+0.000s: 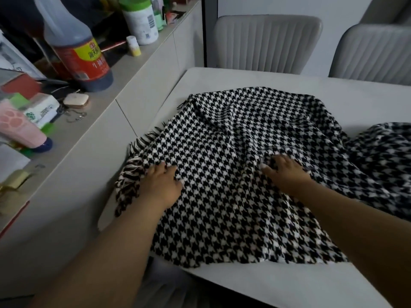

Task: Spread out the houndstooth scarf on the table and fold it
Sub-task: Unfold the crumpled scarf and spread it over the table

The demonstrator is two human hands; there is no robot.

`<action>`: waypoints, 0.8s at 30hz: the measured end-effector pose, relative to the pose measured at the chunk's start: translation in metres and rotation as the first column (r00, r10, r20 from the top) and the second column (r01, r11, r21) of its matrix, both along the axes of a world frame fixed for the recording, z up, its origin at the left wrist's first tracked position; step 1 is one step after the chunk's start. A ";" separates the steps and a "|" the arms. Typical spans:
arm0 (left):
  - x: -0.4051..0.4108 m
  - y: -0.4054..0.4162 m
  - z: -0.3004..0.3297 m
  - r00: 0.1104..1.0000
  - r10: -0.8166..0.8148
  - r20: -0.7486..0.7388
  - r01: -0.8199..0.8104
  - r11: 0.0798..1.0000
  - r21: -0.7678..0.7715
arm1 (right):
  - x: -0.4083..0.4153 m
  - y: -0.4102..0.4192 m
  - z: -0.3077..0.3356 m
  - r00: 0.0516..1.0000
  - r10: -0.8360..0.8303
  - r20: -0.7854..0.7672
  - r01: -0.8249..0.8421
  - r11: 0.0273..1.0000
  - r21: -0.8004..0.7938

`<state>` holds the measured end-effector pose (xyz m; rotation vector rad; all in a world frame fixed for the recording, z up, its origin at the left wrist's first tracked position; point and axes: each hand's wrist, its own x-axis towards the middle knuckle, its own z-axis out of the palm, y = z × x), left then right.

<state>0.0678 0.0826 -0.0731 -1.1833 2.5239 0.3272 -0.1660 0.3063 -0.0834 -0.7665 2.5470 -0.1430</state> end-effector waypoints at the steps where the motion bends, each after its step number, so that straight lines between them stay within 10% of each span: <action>1: -0.002 0.000 -0.004 0.997 0.046 0.068 -0.050 0.997 0.062 | -0.012 0.006 -0.002 0.998 -0.012 0.058 0.011 1.000 0.004; 5: -0.008 -0.005 -0.005 0.978 0.166 0.123 -0.177 0.980 0.085 | -0.041 0.029 0.009 0.985 -0.147 0.087 0.160 0.971 -0.178; 10: -0.007 0.019 -0.004 0.925 -0.223 -0.309 0.154 0.960 -0.233 | 0.013 0.081 0.024 0.936 0.209 -0.282 -0.310 0.870 -0.384; 16: -0.015 0.113 0.020 0.806 -0.495 -0.324 0.584 0.755 0.300 | 0.042 0.147 0.002 0.705 0.666 -0.242 -0.695 0.718 -0.049; 20: -0.020 0.146 0.008 0.701 -0.669 -0.247 0.712 0.649 0.266 | 0.032 0.152 0.005 0.895 0.445 -0.024 -0.435 0.862 -0.261; 24: -0.031 0.138 0.023 0.941 -0.178 -0.286 0.331 0.648 0.686 | 0.016 0.149 0.034 0.928 0.129 0.350 -0.045 0.970 -0.240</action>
